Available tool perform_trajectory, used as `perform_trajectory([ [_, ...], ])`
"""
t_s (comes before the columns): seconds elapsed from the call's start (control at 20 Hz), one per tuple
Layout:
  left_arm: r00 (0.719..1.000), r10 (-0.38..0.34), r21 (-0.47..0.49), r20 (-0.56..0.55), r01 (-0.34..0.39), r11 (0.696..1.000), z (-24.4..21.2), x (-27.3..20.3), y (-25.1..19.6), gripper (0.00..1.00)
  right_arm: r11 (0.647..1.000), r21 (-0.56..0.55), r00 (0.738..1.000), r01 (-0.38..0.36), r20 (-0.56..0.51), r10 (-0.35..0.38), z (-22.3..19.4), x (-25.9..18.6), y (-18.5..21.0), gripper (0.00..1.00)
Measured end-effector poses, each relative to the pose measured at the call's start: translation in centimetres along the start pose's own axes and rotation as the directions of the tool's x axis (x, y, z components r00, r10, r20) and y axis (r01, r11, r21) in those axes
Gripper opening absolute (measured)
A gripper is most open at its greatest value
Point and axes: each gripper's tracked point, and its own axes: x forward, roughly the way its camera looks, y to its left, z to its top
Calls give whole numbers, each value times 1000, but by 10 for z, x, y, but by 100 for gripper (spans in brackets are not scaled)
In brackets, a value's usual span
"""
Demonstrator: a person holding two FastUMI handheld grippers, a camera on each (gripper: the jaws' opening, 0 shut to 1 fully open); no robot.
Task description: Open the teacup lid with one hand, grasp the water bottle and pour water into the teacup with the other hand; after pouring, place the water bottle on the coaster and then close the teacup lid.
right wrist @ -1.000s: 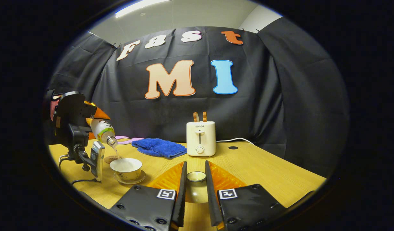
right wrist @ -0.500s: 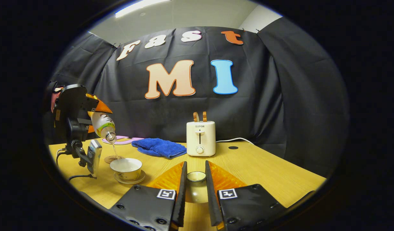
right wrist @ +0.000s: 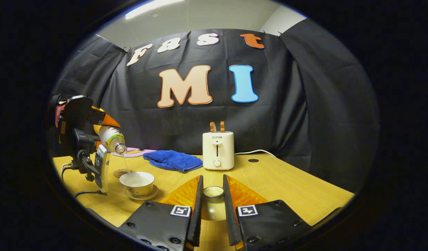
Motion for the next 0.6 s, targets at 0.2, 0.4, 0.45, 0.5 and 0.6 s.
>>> perform_trajectory([
  [0.2, 996, -46, -325, 82, 71, 943, 9, 4, -22, 56, 1000, 0, 1000, 0, 0, 0, 0, 0, 0, 34],
  [0.4, 987, -15, -634, 160, 114, 765, 17, 9, -30, 56, 1000, -1, 1000, 2, -2, -2, 0, 1, 0, 34],
  [0.45, 985, -17, -703, 173, 135, 698, 19, 11, -34, 55, 1000, 0, 1000, 4, -1, -4, 0, 0, -1, 34],
  [0.5, 982, -6, -766, 188, 151, 625, 18, 10, -34, 56, 1000, -1, 1000, 6, -1, -6, 0, 1, -1, 34],
  [0.6, 975, 39, -864, 221, 177, 472, 21, 7, -27, 56, 1000, -1, 1000, 8, -1, -8, 0, 0, -1, 34],
])
